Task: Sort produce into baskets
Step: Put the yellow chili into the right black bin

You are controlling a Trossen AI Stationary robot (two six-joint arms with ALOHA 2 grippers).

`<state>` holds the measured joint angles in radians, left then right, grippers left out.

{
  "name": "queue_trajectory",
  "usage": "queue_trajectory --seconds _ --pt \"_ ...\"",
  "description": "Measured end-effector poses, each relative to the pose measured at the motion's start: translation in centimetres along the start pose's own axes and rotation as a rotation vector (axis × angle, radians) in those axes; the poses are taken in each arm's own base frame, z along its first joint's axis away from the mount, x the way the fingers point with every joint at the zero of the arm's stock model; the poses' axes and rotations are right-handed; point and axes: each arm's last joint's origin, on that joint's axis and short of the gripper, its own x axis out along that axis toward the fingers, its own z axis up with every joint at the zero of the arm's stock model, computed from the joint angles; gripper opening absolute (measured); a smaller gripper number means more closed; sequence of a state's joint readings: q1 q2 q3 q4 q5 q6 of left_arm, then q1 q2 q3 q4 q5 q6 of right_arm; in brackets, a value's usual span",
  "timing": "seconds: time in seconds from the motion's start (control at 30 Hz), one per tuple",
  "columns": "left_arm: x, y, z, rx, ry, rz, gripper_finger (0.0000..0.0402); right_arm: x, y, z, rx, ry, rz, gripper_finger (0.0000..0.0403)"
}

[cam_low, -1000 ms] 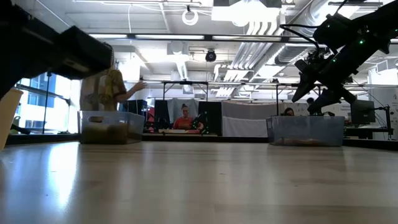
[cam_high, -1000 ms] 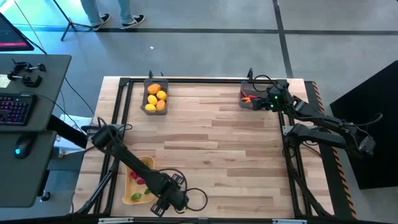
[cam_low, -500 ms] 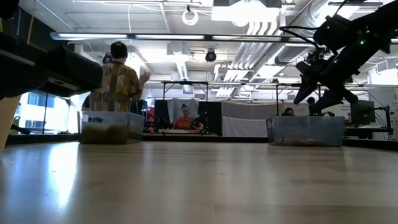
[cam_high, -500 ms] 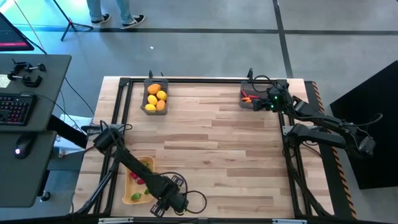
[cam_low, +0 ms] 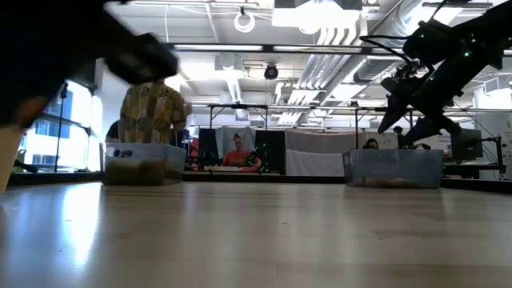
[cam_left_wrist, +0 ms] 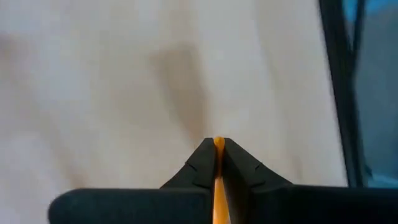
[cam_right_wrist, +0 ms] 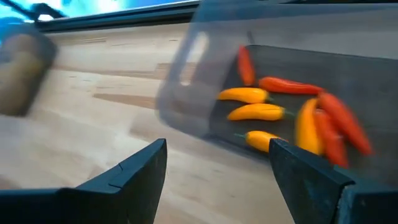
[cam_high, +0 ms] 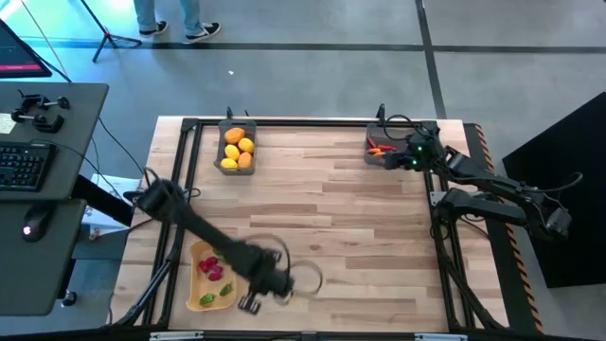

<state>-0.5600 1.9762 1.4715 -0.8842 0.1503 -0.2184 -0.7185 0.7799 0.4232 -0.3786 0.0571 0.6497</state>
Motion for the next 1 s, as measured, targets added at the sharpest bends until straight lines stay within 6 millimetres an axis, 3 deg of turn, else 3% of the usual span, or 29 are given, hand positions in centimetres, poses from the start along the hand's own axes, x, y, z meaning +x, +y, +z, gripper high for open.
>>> queue_trajectory --seconds 0.13,0.27,0.4,0.53,0.77,1.0 --pt "-4.5 4.1 0.2 -0.063 -0.128 0.099 0.0001 -0.1 0.8 0.4 0.001 0.011 0.157 0.0272" --pt "-9.6 9.7 -0.2 -0.117 -0.295 0.281 0.0001 -0.9 2.3 1.7 0.009 -0.063 0.423 0.0272" --pt "-13.5 16.3 -0.1 -0.219 -0.54 0.397 0.0001 -3.1 3.8 3.5 0.058 -0.234 0.676 0.0272" --pt "-15.8 22.3 0.1 -0.313 -0.799 0.445 0.0 -6.1 4.6 4.9 0.115 -0.439 0.875 0.0272" --pt "-15.5 29.2 1.8 -0.396 -1.166 0.536 0.0 -9.1 4.8 5.4 0.146 -0.576 1.053 0.0272" --pt "-9.8 33.7 4.4 -0.385 -1.307 0.578 0.0 -9.2 4.9 5.2 0.186 -0.574 1.046 0.0272"
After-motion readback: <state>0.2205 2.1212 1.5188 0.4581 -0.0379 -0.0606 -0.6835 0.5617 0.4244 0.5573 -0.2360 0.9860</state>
